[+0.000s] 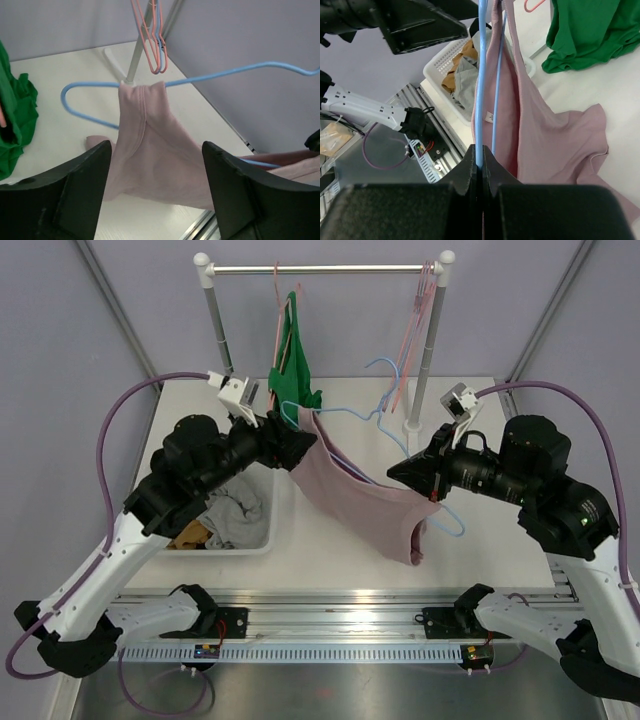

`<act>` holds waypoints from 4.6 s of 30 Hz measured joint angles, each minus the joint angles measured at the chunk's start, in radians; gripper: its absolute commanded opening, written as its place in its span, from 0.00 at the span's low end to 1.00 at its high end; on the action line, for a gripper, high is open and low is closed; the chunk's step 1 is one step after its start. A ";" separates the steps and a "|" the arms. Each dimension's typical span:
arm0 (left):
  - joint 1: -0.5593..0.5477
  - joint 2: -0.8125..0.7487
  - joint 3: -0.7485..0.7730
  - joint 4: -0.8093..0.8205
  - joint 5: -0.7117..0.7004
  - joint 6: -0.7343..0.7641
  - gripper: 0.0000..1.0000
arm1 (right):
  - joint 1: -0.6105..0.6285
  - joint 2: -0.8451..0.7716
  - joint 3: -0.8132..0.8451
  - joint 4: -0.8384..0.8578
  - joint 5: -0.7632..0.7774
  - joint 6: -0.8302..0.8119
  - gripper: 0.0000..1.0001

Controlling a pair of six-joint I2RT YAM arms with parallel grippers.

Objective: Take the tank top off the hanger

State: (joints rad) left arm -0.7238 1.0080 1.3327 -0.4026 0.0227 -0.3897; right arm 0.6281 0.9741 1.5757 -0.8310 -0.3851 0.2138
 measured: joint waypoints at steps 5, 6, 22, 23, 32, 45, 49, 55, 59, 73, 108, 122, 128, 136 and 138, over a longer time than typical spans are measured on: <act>-0.030 0.046 0.002 0.010 -0.018 0.004 0.50 | 0.000 -0.019 -0.019 0.011 -0.042 0.019 0.00; -0.032 0.055 0.002 0.012 -0.022 0.002 0.43 | 0.000 -0.019 -0.021 0.017 -0.048 0.022 0.00; -0.045 0.071 -0.001 -0.022 -0.240 0.017 0.00 | 0.000 -0.039 -0.090 0.023 -0.029 -0.030 0.00; -0.045 0.063 -0.006 -0.031 -0.284 0.011 0.00 | 0.000 -0.045 -0.107 0.019 -0.029 -0.045 0.00; -0.051 -0.029 -0.068 -0.167 -0.547 -0.076 0.00 | 0.000 -0.207 -0.264 0.035 -0.116 -0.159 0.00; -0.077 -0.216 -0.381 0.047 -0.132 -0.084 0.00 | 0.000 -0.438 -0.542 0.531 0.023 -0.102 0.00; -0.196 -0.248 -0.491 0.187 0.079 -0.029 0.00 | 0.000 -0.403 -0.692 0.915 0.104 -0.022 0.00; -0.324 -0.256 -0.581 0.258 0.264 0.029 0.00 | 0.000 -0.212 -0.747 1.399 0.142 0.060 0.00; -0.341 -0.277 -0.615 0.240 0.253 0.047 0.00 | 0.000 -0.148 -0.726 1.476 0.177 0.064 0.00; -0.349 -0.207 -0.467 -0.114 -0.166 -0.007 0.45 | 0.000 -0.029 -0.235 0.662 0.430 0.109 0.00; -0.349 -0.404 -0.406 -0.464 -0.327 -0.052 0.99 | -0.215 0.897 0.608 0.134 0.734 -0.031 0.00; -0.349 -0.257 -0.396 -0.449 -0.378 -0.062 0.99 | -0.215 0.828 0.555 0.136 0.729 -0.058 0.59; -0.349 -0.114 -0.364 -0.364 -0.380 -0.063 0.99 | -0.215 0.712 0.504 0.116 0.689 -0.047 0.91; -0.369 0.180 -0.315 -0.187 -0.362 -0.076 0.99 | -0.215 0.320 0.310 0.105 0.621 -0.048 0.99; -0.383 0.267 -0.299 -0.150 -0.349 -0.079 0.99 | -0.215 0.202 0.235 0.101 0.601 -0.045 0.99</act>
State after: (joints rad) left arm -1.1069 1.2747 1.0336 -0.5529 -0.3260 -0.4683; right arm 0.4133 1.1763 1.8107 -0.7303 0.2157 0.1684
